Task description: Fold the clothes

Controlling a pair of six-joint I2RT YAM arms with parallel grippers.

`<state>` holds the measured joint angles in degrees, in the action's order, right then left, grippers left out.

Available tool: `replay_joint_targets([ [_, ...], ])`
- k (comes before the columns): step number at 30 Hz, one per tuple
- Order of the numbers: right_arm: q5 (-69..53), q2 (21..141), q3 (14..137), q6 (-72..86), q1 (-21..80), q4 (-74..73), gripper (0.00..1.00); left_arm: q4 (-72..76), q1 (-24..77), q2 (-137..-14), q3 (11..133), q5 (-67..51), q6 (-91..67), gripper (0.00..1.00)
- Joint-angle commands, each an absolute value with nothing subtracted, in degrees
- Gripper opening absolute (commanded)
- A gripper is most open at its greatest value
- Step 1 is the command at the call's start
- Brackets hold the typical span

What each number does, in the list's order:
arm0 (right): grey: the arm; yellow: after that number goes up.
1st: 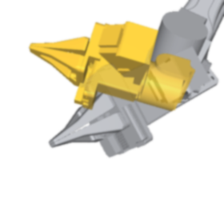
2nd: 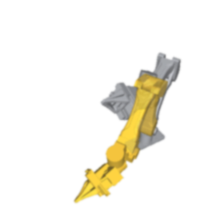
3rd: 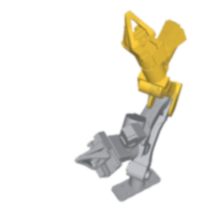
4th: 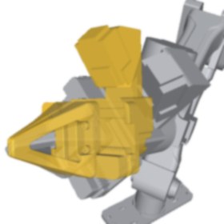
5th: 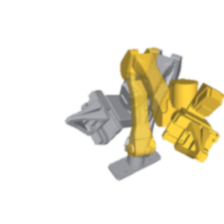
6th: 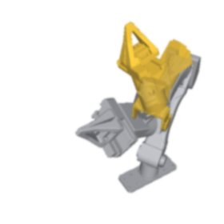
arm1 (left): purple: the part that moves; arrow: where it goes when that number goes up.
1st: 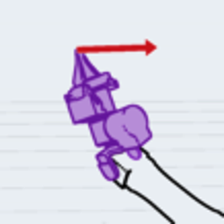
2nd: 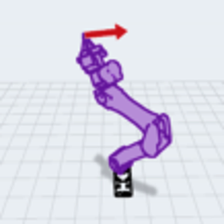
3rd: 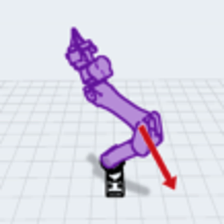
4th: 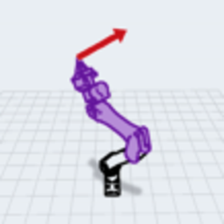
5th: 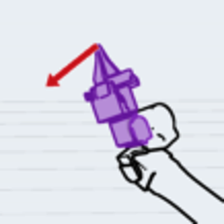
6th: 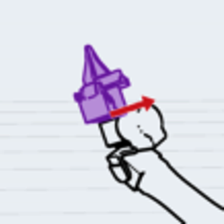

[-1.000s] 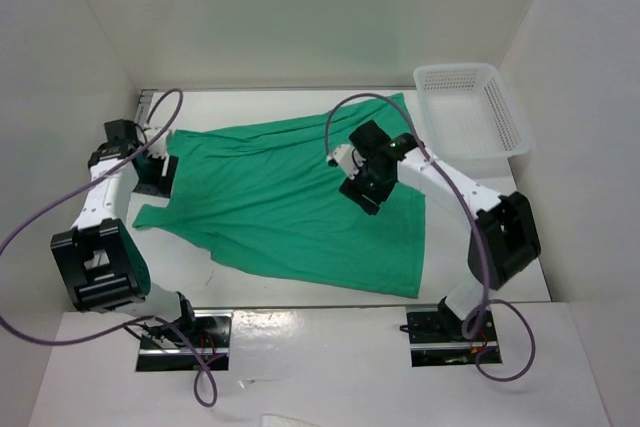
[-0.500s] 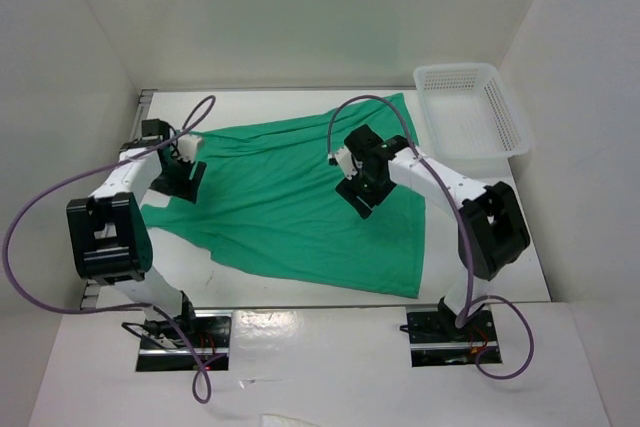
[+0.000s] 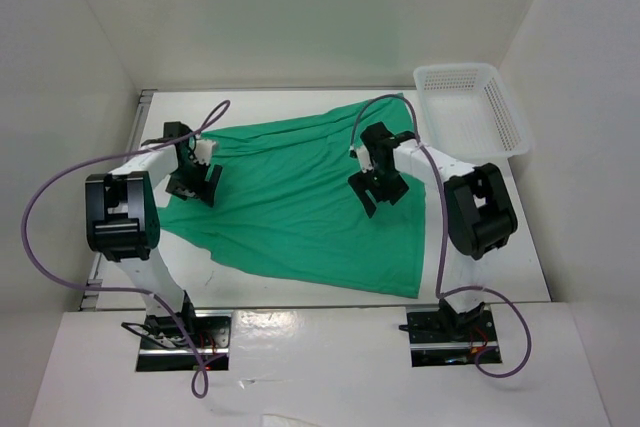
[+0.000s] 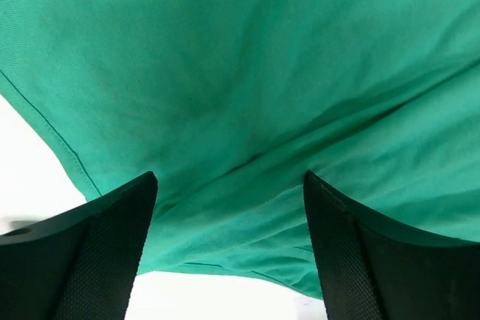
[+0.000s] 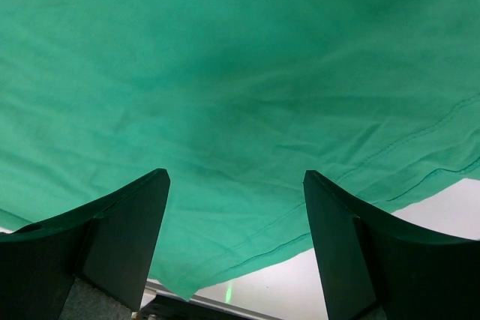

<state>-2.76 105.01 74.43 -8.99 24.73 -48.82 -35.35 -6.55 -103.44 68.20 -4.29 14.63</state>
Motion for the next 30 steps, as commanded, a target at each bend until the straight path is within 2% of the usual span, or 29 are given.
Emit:
replay_joint_targets([
  [1, -4.04, 105.64, 74.36, -6.68, 22.07, -45.71, 0.81, -34.54, -5.81, -104.41, 70.05, -4.04, 12.48, 0.86],
  [8, -4.57, 109.15, 75.5, -5.54, 16.71, -45.18, 0.83, -33.49, -4.75, -108.18, 72.33, -1.67, 10.63, 0.89],
  [16, -1.15, 113.99, 78.13, -5.01, 16.17, -44.12, 0.85, -32.35, -4.75, -110.74, 74.79, -1.67, 8.7, 0.9],
  [30, 4.31, 122.25, 92.63, -3.96, 11.78, -43.59, 0.89, -32.34, -4.75, -116.97, 85.07, -0.62, 6.59, 0.91],
])
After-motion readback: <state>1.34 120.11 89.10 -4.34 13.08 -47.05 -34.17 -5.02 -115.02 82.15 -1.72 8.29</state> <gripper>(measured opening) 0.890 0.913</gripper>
